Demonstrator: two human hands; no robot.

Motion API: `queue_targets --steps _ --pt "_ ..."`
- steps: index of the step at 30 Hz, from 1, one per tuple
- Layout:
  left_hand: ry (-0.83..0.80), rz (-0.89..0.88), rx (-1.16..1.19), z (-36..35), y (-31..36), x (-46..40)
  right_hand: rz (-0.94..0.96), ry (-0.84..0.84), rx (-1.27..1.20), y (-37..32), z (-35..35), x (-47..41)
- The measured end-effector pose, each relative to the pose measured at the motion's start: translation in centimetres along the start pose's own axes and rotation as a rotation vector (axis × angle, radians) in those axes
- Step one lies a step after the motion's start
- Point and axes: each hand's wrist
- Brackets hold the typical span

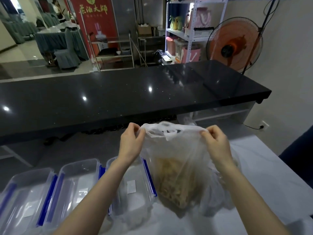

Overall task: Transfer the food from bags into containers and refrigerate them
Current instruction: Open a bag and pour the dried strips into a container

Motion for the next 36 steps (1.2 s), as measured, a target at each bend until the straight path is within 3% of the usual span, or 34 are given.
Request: queue_targets --steps 5,10,16,19,22,28,32,36 --pt "-0.033 -0.090 0.103 -0.6 3.0 -0.1 0.018 -0.052 -0.166 -3.6 -1.9 0.1" --pt "-0.061 -0.282 0.072 -1.2 3.9 -0.4 0.120 -0.147 -0.069 -6.0 -3.5 -0.2" --pt "-0.144 -0.233 0.324 -0.2 3.9 -0.5 0.088 -0.429 0.303 -5.1 -4.5 -0.8" --pt "-0.153 -0.181 0.451 0.0 4.4 -0.1 0.101 -0.346 0.368 -4.9 -5.4 -0.5" --pt "-0.153 -0.153 0.432 0.3 4.2 0.2 0.145 -0.250 0.487 -4.3 -5.7 -0.5" --pt "-0.284 -0.261 0.287 -0.1 4.0 1.4 0.104 -0.204 0.263 -4.6 -5.4 -0.6" --pt "-0.256 -0.375 0.133 -1.1 3.6 1.4 0.135 -0.381 0.170 -5.2 -5.2 -0.3" --pt "-0.109 -0.294 0.167 -1.1 2.9 0.9 0.124 -0.659 0.425 -5.2 -3.8 0.5"
Point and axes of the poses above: each hand's wrist, its own x-axis away from the middle knuckle, its own z-axis out of the back of the hand, y = z × x, and after that the axes turned 8 degrees about -z, right-handed
